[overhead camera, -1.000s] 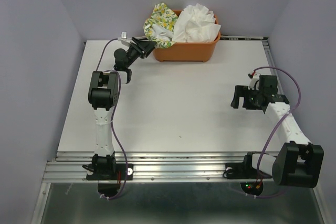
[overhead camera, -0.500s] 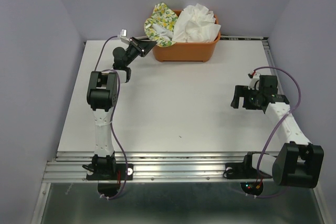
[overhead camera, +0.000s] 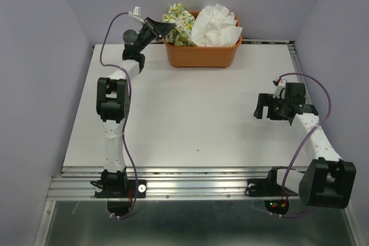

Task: Fold and stack the skirts
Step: Grab the skirt from the pile

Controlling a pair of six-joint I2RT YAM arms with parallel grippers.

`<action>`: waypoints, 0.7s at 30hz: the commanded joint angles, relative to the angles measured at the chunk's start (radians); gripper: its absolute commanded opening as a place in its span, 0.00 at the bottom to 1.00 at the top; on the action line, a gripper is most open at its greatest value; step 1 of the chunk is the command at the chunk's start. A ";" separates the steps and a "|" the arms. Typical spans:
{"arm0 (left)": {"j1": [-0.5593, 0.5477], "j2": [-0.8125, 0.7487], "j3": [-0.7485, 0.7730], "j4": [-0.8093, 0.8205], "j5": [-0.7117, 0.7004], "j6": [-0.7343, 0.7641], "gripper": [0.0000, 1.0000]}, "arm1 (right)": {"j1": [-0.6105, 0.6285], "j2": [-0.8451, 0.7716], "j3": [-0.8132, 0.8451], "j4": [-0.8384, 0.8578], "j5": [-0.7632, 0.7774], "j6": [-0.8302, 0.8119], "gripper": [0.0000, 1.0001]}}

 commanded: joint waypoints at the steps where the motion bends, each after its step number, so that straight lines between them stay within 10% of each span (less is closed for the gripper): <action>1: -0.025 -0.042 0.245 -0.105 0.003 0.204 0.00 | -0.008 -0.033 0.035 0.034 0.003 -0.004 1.00; 13: -0.074 -0.053 0.644 -0.372 -0.020 0.514 0.00 | -0.008 -0.055 0.033 0.034 0.017 -0.005 1.00; 21: -0.124 -0.278 0.485 -0.484 0.052 0.592 0.00 | -0.008 -0.091 0.058 0.032 0.005 -0.005 1.00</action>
